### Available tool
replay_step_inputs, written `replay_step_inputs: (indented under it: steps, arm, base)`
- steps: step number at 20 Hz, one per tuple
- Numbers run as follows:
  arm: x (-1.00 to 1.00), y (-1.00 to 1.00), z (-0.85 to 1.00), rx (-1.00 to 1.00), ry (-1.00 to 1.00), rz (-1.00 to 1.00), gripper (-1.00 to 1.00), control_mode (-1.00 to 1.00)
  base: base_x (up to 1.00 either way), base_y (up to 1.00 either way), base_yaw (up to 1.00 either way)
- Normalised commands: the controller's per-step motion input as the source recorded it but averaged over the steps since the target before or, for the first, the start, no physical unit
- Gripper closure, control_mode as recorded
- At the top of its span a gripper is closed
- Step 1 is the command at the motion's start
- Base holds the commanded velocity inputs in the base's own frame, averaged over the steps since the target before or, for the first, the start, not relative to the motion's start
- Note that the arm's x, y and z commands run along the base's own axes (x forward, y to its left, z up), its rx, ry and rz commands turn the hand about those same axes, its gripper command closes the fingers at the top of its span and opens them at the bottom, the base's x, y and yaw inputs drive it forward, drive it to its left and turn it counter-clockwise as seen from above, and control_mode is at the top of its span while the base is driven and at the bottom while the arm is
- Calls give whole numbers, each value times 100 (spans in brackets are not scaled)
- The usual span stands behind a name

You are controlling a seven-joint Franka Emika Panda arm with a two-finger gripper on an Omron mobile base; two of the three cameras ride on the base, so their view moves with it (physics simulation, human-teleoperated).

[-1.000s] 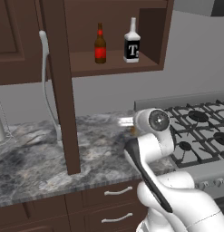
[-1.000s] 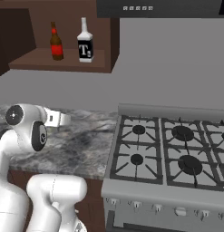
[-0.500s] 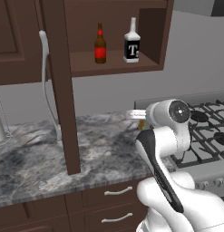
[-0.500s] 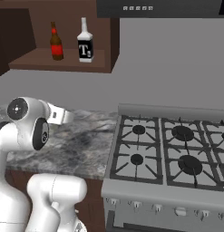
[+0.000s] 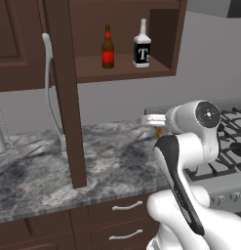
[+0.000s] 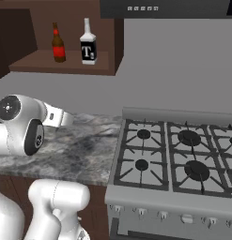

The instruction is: Sort all alcoholic drinks to one cabinet, and non-alcoholic drinks to the other.

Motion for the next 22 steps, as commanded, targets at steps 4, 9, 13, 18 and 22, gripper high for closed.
replay_step_inputs:
  steps: [4, 9, 13, 18, 22]
  arm:
    - [-38, -1, 20, 0, 0, 0, 100, -100]
    - [-37, -3, 24, 0, 0, 0, 100, -100]
    - [-33, -4, 26, 0, 0, 0, 100, -100]
    - [-26, 0, 18, -3, -4, 1, 100, -100]
    - [-19, -1, 18, -8, -8, 2, 100, -100]
  base:
    - [0, 0, 0]
    - [0, 0, 0]
    - [0, 0, 0]
    - [0, 0, 0]
    - [0, 0, 0]
